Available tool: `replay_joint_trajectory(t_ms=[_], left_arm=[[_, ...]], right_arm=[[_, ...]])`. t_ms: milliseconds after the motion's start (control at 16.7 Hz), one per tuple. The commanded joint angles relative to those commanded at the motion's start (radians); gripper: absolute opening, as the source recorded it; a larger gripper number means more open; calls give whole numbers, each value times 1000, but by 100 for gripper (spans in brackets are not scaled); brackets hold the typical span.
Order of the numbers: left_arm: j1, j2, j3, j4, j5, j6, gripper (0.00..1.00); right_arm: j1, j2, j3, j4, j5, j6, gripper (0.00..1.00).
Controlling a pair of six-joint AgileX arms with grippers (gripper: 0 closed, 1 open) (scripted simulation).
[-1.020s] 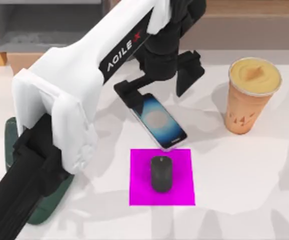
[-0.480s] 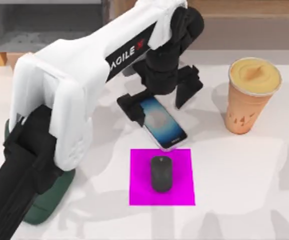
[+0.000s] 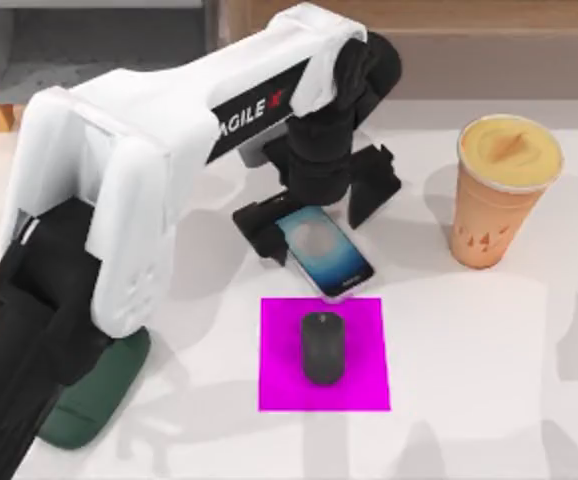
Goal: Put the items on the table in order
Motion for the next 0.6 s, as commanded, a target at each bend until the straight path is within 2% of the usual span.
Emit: replay_joint_trajectory(t_ms=[180,600], left_arm=[[0,0,0,0,0,0,100],[0,0,0,0,0,0,47]], right_arm=[[0,0,0,0,0,0,100],[0,0,0,0,0,0,100]])
